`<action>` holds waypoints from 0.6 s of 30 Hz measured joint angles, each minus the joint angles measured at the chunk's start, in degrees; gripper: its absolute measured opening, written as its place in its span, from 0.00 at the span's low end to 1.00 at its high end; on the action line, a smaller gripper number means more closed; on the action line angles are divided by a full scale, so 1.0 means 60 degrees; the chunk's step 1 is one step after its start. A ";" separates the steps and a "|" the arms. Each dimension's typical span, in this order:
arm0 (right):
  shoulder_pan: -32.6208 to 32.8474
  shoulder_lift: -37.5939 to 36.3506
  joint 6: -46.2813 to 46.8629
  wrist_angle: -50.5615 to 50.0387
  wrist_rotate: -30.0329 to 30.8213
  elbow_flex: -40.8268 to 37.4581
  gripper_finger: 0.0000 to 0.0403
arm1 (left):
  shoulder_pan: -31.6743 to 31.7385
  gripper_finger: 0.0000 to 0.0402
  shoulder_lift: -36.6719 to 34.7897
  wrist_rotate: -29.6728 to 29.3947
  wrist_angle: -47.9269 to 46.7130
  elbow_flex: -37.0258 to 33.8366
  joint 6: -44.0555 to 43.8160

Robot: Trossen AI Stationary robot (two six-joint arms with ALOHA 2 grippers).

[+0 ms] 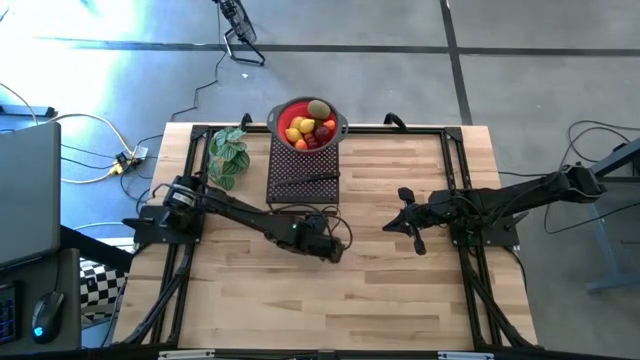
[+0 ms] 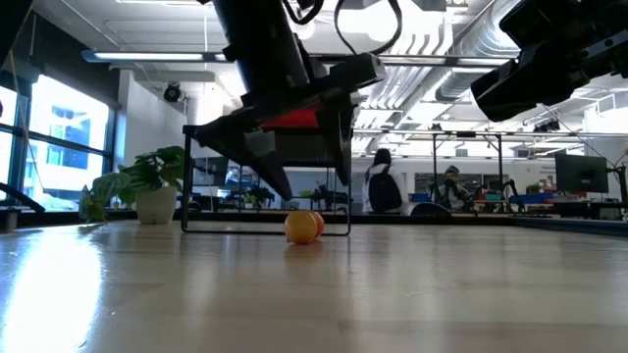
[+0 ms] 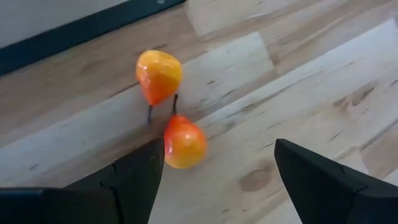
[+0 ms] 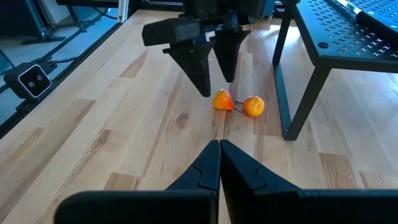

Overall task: Pick & Place Fruit
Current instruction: Put the pear into the red strainer bowl

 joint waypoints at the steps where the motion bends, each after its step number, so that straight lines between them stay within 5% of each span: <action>1: 0.0003 0.0003 0.0000 0.0000 0.0000 0.0000 0.01 | 0.0036 0.74 0.0000 0.0003 -0.0035 0.0000 0.0027; 18: 0.0004 0.0000 -0.0069 0.0003 0.0004 0.0000 0.01 | 0.0102 0.74 0.0000 -0.0011 -0.0253 0.0000 0.0019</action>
